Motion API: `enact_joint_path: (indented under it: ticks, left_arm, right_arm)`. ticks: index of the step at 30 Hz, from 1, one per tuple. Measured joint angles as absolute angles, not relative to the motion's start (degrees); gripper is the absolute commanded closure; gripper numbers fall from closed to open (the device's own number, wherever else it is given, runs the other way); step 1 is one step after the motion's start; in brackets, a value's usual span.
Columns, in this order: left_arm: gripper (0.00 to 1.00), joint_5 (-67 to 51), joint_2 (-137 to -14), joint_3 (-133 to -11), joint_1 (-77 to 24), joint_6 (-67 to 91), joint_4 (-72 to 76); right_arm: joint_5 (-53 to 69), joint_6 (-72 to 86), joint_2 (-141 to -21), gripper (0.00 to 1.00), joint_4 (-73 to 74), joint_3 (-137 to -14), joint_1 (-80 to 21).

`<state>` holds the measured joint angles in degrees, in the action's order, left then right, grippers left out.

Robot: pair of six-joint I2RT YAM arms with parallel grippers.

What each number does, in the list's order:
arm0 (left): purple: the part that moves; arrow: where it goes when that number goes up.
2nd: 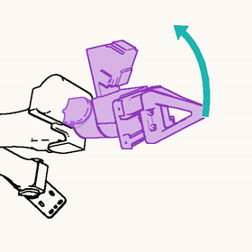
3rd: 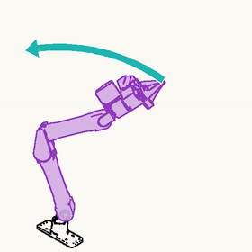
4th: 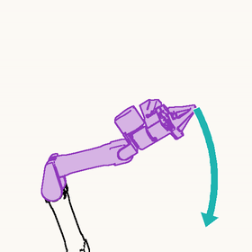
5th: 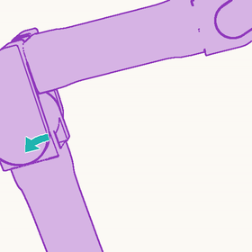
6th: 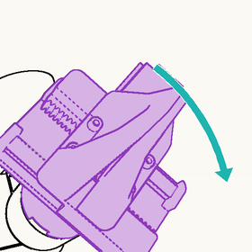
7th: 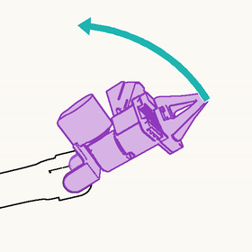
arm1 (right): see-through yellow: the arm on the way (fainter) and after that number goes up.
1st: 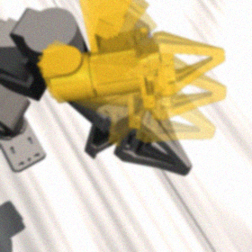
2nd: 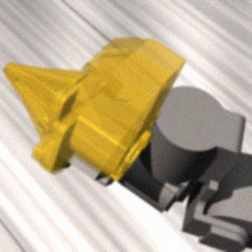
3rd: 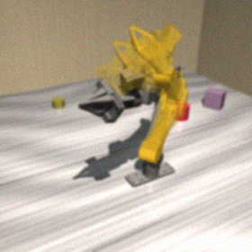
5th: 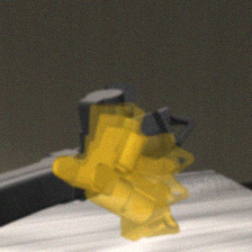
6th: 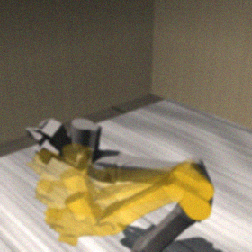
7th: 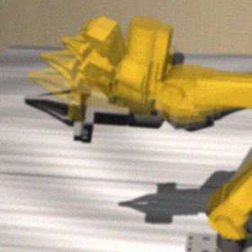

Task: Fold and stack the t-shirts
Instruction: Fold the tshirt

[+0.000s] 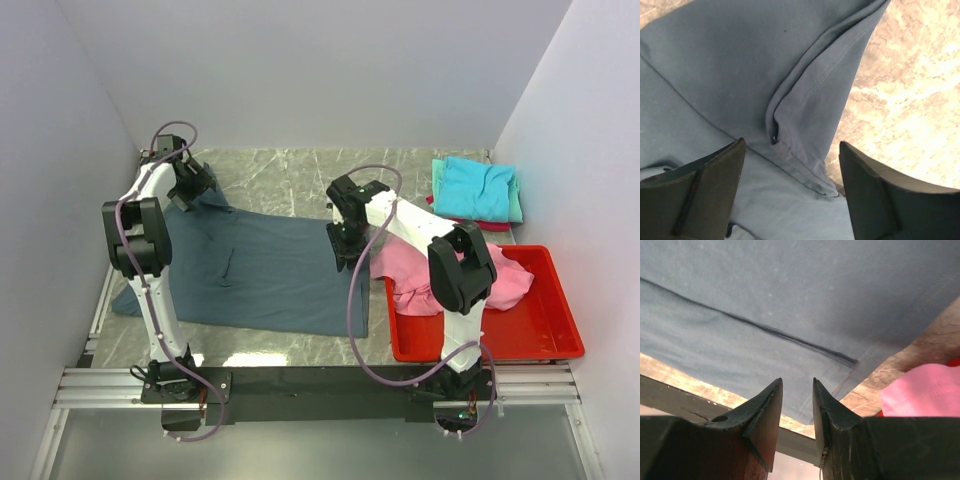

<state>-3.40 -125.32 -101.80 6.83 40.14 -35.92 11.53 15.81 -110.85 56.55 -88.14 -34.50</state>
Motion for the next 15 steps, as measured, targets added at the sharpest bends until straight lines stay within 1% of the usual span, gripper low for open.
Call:
enact_joint_path:
  ticks: [5, 6, 11, 12, 14, 15]
  left_arm:
    - [0.35, -3.4, -126.4, -102.9, 6.7, 40.2, -36.1]
    - [0.4, -3.4, -126.7, -103.1, 6.6, 40.2, -36.0]
    - [0.54, -3.4, -128.0, -103.2, 6.2, 40.3, -36.0]
    - [0.6, -3.4, -128.2, -103.2, 6.1, 40.3, -36.1]
    - [0.66, -3.4, -128.4, -103.2, 5.9, 40.4, -36.1]
    - [0.73, -3.4, -128.4, -103.2, 5.9, 40.2, -36.1]
  right_arm:
    - [10.6, 16.7, -110.9, 0.62, 56.5, -90.7, -32.4]
    - [10.4, 16.7, -111.0, 0.62, 56.4, -91.6, -31.8]
    - [9.5, 16.6, -112.6, 0.62, 55.6, -98.1, -28.6]
    - [9.4, 16.6, -113.0, 0.62, 55.2, -98.7, -28.1]
    - [9.0, 16.7, -113.8, 0.62, 54.3, -99.1, -26.9]
    - [8.6, 16.8, -114.3, 0.62, 54.1, -99.1, -26.4]
